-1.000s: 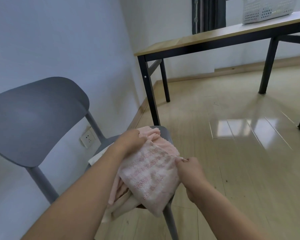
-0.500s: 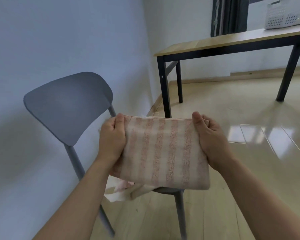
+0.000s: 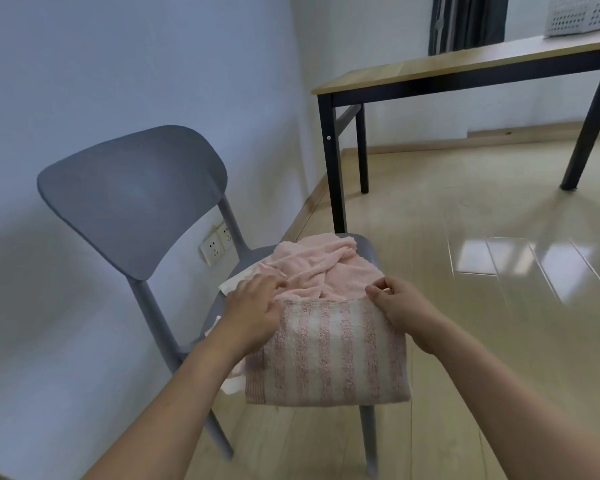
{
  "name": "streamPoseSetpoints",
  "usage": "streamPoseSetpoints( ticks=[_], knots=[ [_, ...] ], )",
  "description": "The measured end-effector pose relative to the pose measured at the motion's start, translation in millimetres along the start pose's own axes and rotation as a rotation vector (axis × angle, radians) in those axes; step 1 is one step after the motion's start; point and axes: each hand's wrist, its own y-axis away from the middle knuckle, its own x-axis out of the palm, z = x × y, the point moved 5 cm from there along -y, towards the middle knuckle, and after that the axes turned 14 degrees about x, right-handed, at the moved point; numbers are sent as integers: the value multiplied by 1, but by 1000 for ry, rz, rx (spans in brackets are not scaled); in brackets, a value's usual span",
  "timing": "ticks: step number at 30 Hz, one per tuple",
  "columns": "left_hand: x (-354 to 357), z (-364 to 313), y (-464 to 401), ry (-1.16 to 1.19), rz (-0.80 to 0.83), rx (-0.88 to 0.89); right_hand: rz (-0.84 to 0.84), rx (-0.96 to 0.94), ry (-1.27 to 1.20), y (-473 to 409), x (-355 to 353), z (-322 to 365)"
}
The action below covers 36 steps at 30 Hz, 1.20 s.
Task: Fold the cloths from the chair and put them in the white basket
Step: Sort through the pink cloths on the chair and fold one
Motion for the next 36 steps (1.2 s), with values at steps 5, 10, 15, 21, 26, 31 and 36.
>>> streamPoseSetpoints(
  ticks=[5, 10, 15, 21, 26, 31, 36],
  knots=[
    [11, -9, -9, -41, 116, 95, 117, 6, 45, 2, -2, 4],
    [17, -8, -18, 14, 197, 125, 261, 14, 97, 3, -9, 2],
    [10, -17, -18, 544, 54, 43, 233, -6, 93, -1, -11, 0],
    [10, -16, -22, 456, 21, -45, 214, -21, 67, -2, -10, 0],
    [21, -18, -26, 148, 129, -62, 118, -61, 43, -1, -7, 6],
    [36, -30, -27, 30, 250, 80, 8, -141, 19, 6, -9, 17],
    [19, -33, -22, 323, 81, 109, 12, -250, -70, 15, -21, 40]
  ],
)
